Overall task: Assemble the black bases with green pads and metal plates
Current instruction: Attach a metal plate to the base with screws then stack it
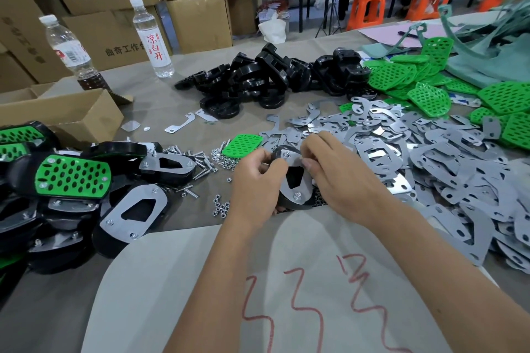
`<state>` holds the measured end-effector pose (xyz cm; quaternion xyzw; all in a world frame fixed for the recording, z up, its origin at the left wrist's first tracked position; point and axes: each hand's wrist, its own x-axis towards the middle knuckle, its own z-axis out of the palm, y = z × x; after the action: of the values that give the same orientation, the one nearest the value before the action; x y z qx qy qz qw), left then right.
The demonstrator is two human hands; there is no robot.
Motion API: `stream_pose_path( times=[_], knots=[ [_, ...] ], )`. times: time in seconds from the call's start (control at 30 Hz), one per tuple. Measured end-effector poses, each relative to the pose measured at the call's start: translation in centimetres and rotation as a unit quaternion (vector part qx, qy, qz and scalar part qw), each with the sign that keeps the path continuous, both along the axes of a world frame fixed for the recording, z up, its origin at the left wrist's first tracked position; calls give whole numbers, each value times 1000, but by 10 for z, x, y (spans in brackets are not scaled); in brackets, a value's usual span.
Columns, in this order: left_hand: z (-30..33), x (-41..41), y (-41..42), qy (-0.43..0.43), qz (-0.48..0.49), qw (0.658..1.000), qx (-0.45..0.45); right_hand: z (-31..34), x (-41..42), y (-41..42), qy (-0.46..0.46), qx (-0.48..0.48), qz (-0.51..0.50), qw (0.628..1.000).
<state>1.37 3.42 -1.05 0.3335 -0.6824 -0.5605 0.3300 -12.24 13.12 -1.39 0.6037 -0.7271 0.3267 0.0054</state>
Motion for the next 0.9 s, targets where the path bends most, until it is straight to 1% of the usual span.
stream_pose_path(
  times=[0.1,0.2,0.4,0.67,0.73,0.77,0.8,0.87,0.9],
  knots=[
    [-1,1,-2,6,-3,1000,15,-1,-5,0,-34,1,23,999],
    [-1,1,-4,2,-18,1000,24,-2,-8,-1,-52,-8,22,998],
    [-4,0,-6,6,-20,999,26,-2,-2,-5,-12,-17,-16,1000],
    [-5,0,-4,19,-17,999,22,-5,8,-5,5,-48,-66,997],
    [-1,2,-2,28,-3,999,24,-5,8,-7,-31,-46,-92,994],
    [2,2,0,41,8,999,31,-4,7,-7,-66,-49,-103,991],
    [5,4,0,57,28,997,38,-2,9,-8,-120,-51,-97,987],
    [11,8,-1,81,66,993,46,2,17,-9,-254,-43,-41,965],
    [15,14,-3,90,88,991,39,5,25,-12,-303,-32,-3,953]
  ],
)
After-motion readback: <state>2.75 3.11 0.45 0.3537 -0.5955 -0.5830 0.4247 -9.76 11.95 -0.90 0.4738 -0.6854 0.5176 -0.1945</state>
